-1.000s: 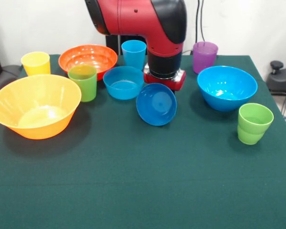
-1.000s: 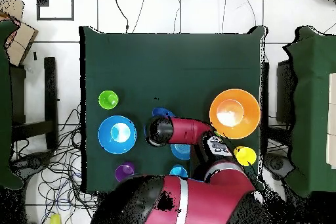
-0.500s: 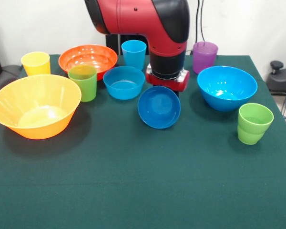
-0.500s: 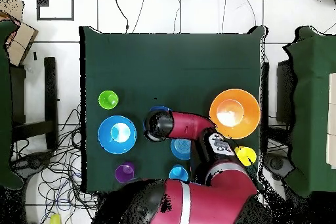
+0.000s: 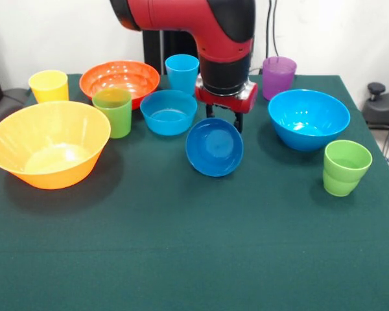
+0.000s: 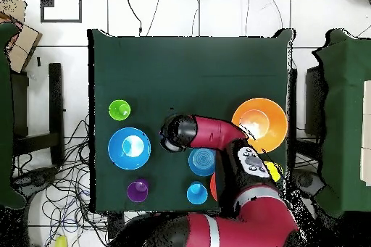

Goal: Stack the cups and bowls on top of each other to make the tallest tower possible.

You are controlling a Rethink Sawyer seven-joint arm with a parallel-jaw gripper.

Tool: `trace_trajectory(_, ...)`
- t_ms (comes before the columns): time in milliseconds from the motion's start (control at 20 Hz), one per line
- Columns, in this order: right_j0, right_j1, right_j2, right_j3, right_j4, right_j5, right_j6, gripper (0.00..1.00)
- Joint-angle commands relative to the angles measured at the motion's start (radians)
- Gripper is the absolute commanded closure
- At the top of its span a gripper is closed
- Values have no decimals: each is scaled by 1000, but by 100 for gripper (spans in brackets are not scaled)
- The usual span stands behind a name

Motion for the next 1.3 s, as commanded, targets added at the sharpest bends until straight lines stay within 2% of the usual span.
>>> trace_trajectory(50, 4, 0, 60, -120, -4, 5, 18, 0)
trace_trajectory(250, 11, 58, 56, -192, -20, -70, 26, 0)
trace_trajectory(500, 47, 139, 19, -309, -86, -156, 9, 0)
trace_trajectory(700, 29, 175, 45, -345, -98, -160, -33, 0)
trace_trajectory(1000, 4, 104, 73, -311, -50, -24, -45, 0)
trace_trajectory(1300, 18, 15, 69, -236, 2, 57, 14, 0)
